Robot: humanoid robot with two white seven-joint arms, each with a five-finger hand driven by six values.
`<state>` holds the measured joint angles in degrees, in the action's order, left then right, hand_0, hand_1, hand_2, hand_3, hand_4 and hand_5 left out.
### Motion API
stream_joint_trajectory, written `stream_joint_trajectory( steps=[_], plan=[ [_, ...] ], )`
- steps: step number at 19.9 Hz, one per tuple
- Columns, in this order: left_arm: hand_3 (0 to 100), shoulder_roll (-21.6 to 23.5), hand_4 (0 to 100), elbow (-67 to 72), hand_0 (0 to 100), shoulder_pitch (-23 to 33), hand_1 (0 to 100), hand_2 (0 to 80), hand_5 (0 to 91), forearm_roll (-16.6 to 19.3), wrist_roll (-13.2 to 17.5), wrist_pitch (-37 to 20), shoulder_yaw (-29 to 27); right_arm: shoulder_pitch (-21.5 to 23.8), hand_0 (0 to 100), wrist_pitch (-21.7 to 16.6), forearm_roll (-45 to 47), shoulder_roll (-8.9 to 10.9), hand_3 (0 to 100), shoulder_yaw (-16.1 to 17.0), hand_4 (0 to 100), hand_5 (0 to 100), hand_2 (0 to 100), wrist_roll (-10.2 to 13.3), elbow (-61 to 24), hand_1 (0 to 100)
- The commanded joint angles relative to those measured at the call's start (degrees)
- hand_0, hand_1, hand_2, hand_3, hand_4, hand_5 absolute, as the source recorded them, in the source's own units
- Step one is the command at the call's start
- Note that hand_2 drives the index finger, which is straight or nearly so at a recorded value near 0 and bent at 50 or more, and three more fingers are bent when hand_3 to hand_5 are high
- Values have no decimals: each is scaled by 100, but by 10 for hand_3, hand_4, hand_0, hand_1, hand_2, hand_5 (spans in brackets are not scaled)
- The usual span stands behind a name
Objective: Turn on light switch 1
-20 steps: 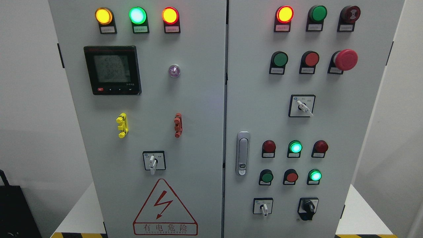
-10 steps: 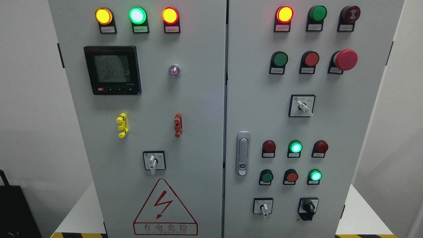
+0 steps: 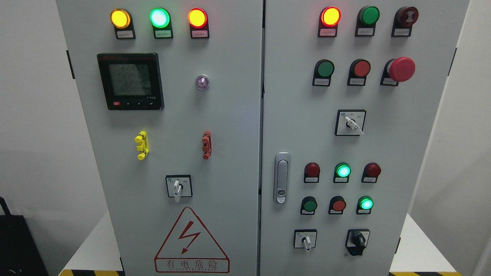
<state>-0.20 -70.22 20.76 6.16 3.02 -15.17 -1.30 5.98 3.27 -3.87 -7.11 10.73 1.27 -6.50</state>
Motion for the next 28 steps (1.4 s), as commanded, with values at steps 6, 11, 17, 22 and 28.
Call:
stream_joint_trajectory(
  steps=[6, 11, 17, 22, 28],
  plan=[
    [501, 55, 646, -3849, 259, -194, 287, 224, 382, 0, 225, -39, -151, 0, 0, -2, 0, -1, 0, -1, 0, 0, 0, -4, 0, 0],
    [565, -129, 705, -4202, 206, -809, 338, 298, 516, 8, 111, 40, -142, 0, 0, -2, 0, 7, 0, 8, 0, 0, 0, -4, 0, 0],
    [667, -156, 778, -4202, 138, -1372, 437, 393, 656, 0, -311, 602, 16, 0, 0, -2, 0, -1, 0, -1, 0, 0, 0, -4, 0, 0],
    [720, -200, 811, -4307, 107, -1671, 459, 426, 699, 43, -766, 882, 463, 0, 0, -2, 0, -1, 0, -1, 0, 0, 0, -4, 0, 0],
    [799, -393, 857, -4342, 99, -1926, 518, 492, 757, 96, -1383, 1481, 728, 0, 0, -2, 0, 7, 0, -1, 0, 0, 0, -4, 0, 0]
  ],
)
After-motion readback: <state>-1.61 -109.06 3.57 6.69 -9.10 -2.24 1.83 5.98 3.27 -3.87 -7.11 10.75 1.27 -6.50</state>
